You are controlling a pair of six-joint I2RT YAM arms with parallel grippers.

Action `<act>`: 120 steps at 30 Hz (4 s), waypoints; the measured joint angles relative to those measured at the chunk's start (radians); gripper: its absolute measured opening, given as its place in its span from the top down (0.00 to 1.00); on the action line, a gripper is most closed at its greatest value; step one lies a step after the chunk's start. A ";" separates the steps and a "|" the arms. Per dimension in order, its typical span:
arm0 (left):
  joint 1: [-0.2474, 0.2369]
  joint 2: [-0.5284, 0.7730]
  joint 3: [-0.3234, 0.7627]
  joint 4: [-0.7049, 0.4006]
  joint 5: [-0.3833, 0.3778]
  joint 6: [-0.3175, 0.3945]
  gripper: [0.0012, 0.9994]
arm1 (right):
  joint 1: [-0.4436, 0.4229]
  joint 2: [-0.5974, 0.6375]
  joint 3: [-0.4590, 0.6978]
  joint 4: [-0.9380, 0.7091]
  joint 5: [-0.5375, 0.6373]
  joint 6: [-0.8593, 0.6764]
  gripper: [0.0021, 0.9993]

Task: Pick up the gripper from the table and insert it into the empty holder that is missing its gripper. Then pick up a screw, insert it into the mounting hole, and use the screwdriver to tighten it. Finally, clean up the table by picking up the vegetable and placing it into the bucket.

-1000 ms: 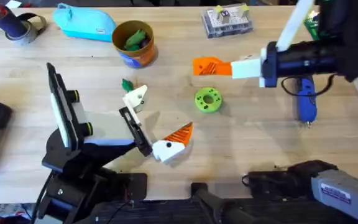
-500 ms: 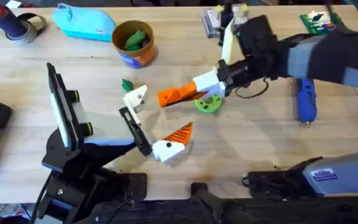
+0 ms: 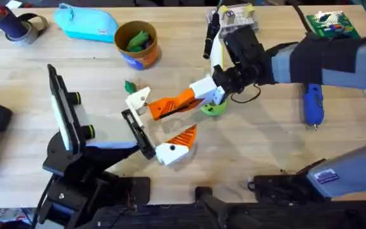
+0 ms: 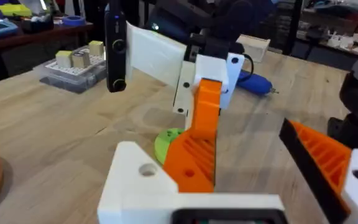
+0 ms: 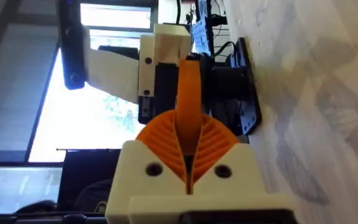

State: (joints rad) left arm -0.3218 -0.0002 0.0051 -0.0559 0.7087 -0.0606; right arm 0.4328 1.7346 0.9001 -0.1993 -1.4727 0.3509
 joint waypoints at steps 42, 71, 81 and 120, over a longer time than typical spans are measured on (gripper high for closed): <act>0.006 0.000 0.000 0.003 -0.042 0.000 0.01 | 0.020 0.000 -0.001 0.413 0.002 0.457 0.99; 0.012 0.000 0.000 0.004 -0.070 -0.007 0.01 | 0.090 0.120 0.094 0.589 0.007 0.615 0.99; 0.012 0.000 0.000 0.004 -0.073 -0.007 0.01 | 0.091 0.120 0.098 0.589 0.023 0.621 0.91; 0.005 0.000 0.000 0.002 -0.021 -0.007 0.01 | 0.024 0.120 0.106 0.592 0.144 0.629 0.01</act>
